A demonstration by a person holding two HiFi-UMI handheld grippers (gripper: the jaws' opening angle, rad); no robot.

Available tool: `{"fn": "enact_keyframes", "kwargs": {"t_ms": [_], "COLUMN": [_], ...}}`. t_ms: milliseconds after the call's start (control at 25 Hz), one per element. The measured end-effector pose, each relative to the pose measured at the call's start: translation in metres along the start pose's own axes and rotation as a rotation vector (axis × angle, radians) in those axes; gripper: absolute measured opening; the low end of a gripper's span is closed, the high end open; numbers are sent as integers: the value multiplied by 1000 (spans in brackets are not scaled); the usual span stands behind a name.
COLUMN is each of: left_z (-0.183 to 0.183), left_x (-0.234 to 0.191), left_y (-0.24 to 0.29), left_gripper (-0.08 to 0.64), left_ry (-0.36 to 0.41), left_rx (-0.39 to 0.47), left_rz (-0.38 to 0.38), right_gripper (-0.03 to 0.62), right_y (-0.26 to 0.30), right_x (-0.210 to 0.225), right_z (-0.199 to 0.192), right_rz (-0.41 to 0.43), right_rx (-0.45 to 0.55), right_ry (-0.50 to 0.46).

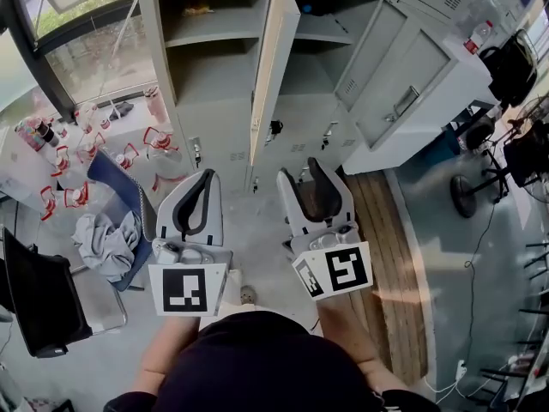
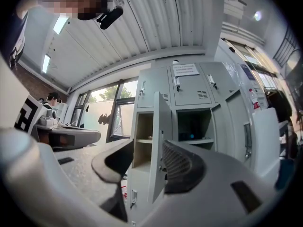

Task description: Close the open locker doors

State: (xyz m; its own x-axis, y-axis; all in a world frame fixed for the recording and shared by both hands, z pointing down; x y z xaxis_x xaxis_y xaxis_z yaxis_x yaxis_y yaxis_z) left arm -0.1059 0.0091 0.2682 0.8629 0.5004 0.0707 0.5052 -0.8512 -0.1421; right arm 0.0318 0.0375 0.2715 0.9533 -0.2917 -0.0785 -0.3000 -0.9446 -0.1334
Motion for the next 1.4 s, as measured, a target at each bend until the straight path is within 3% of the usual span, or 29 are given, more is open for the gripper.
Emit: {"fn": "enact_keyframes", "kwargs": {"t_ms": [560, 1000, 1160, 1400], "left_z": [-19, -26, -26, -24], "left_x": [-34, -35, -33, -25], "left_y": [74, 141, 153, 160], "left_gripper": [3, 3, 3, 3], "left_ry": [-7, -10, -18, -22], "left_rx": [-4, -5, -16, -26], "left_rz": [18, -60, -68, -24], "right_gripper": [175, 175, 175, 175], "right_y": [74, 107, 110, 113], "right_x": [28, 52, 52, 59], "right_z": [-24, -27, -23, -21], "right_rz": [32, 70, 133, 303], "right_rx": [-12, -21, -29, -43], "right_ry": [19, 3, -1, 20]}}
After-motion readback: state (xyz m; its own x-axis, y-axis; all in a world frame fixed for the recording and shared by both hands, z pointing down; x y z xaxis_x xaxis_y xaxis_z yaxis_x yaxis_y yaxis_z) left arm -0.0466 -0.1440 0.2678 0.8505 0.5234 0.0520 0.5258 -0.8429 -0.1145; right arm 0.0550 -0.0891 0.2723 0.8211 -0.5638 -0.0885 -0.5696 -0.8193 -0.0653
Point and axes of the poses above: the fingertips, and each gripper's own axes: y forward along the fingers, x to its right, z out of its top, the point moved 2 cm from there along -y, backward along the fingers, and after that the axes turned 7 degrees about z, right-handed, at the moved point
